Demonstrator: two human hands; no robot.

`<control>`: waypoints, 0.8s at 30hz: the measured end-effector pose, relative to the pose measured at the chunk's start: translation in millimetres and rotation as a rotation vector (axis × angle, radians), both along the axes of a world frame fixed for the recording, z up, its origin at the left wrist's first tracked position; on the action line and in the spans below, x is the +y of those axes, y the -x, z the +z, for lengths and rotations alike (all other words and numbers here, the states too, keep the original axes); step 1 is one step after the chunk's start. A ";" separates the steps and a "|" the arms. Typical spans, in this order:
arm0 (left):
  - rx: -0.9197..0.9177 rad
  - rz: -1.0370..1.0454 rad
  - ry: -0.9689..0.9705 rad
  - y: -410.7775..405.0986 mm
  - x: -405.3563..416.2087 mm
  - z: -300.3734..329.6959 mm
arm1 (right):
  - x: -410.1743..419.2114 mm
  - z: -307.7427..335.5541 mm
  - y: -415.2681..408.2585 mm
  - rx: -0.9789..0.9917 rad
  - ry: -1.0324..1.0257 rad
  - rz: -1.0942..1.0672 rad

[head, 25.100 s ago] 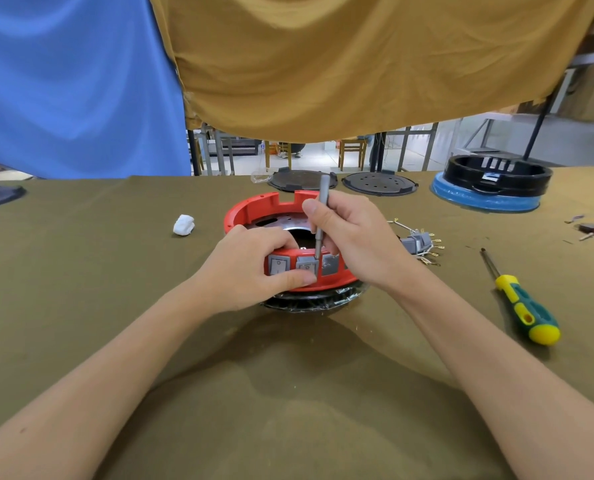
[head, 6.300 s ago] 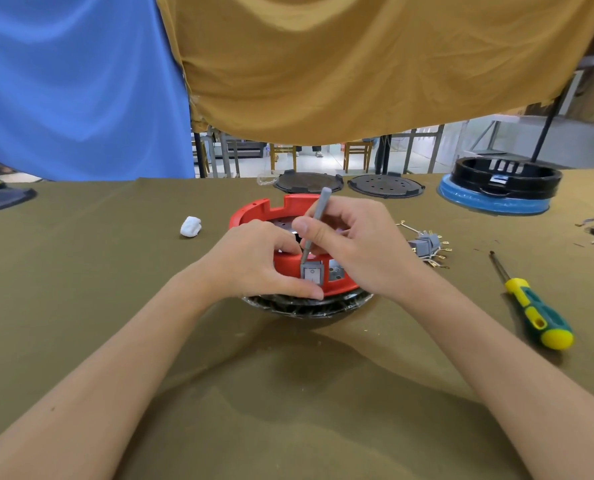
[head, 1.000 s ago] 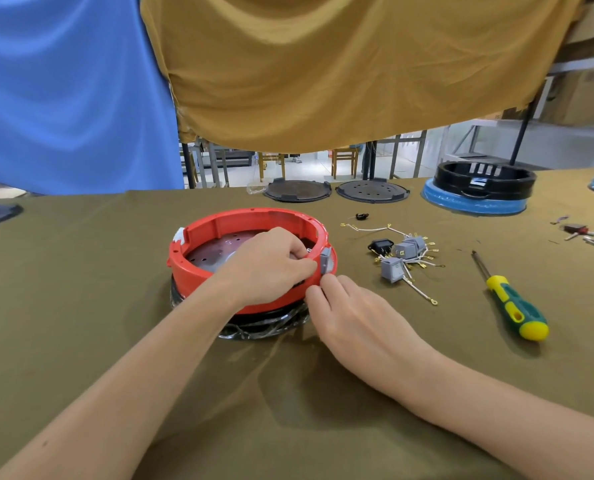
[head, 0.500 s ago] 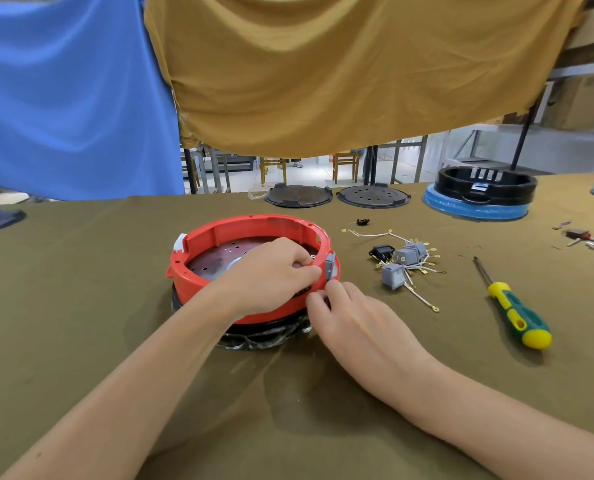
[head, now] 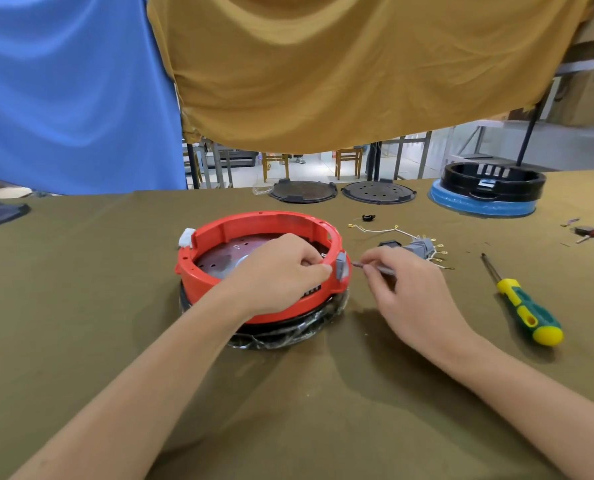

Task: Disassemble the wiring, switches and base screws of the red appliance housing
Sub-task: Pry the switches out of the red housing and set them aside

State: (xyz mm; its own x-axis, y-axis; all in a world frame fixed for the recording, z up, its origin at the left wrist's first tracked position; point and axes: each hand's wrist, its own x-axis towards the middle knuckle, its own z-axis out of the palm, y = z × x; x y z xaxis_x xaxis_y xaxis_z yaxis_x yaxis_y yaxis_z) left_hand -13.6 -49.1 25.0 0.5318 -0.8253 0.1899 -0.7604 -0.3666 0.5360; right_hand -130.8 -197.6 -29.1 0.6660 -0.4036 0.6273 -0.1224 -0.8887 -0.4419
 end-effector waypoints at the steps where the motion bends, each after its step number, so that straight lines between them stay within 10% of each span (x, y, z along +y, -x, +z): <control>1: -0.011 0.002 -0.003 0.1 -0.1 0.0 | -1.9 1.5 0.5 -0.013 -0.092 -0.005; 7: -0.067 0.017 0.001 0.6 -2.2 -2.2 | -4.4 2.4 -4.0 0.159 -0.727 0.145; 11: -0.061 0.022 0.009 0.2 -3.1 -3.1 | -9.5 -2.5 -11.6 0.131 -0.738 0.162; 24: -0.111 0.009 0.011 -1.2 -2.0 -4.5 | -10.6 -7.8 -23.3 0.119 -0.027 0.164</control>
